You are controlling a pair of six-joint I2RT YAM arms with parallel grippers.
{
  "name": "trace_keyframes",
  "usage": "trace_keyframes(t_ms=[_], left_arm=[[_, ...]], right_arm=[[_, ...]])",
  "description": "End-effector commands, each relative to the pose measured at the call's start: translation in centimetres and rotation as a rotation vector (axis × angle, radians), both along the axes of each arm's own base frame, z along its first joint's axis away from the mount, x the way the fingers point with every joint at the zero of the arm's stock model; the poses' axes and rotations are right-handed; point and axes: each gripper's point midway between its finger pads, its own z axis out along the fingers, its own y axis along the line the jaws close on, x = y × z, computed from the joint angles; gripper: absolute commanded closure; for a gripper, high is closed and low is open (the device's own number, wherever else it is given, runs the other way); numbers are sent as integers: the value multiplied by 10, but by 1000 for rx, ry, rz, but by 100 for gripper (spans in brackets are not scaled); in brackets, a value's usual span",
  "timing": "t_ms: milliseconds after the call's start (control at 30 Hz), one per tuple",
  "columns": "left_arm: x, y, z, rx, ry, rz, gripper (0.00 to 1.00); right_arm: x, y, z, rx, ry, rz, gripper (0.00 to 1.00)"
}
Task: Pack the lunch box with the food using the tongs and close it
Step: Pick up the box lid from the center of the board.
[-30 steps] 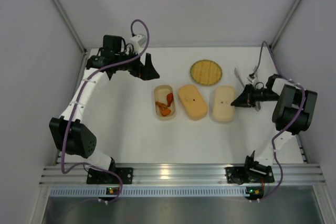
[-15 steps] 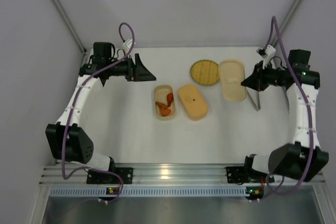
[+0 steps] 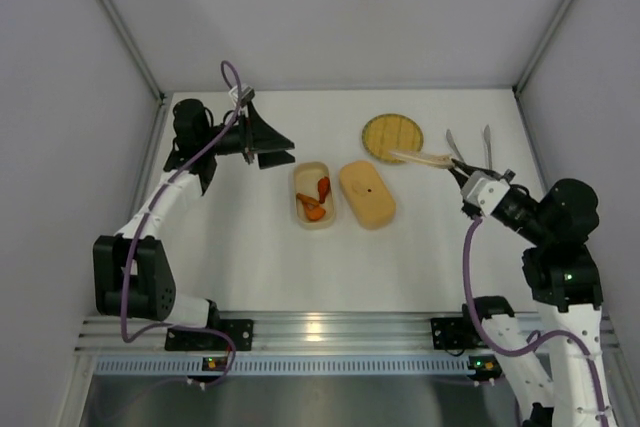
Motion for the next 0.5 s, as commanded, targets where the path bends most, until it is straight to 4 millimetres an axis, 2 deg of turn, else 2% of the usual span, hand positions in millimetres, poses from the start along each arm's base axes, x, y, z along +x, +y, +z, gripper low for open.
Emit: trace_keyframes(t_ms=[0, 100, 200, 267, 333, 433, 467], left_arm=[[-24, -5, 42, -53, -117, -76, 4], [-32, -18, 41, -54, -75, -110, 6], [-40, -38, 33, -44, -44, -158, 7], [-38, -48, 30, -28, -7, -180, 8], [-36, -59, 36, -31, -47, -190, 8], [-30, -70, 38, -32, -67, -192, 14], [-27, -74, 39, -22, -89, -195, 21]], right_arm=[[-9, 14, 51, -149, -398, 98, 100], [-18, 26, 48, -252, -555, 175, 100], [-28, 40, 35, -369, -718, 265, 100], [-33, 48, 22, -443, -827, 324, 100], [-40, 57, 13, -480, -922, 382, 100], [-46, 68, 4, -527, -1019, 447, 100], [-47, 72, -4, -530, -1002, 480, 100]])
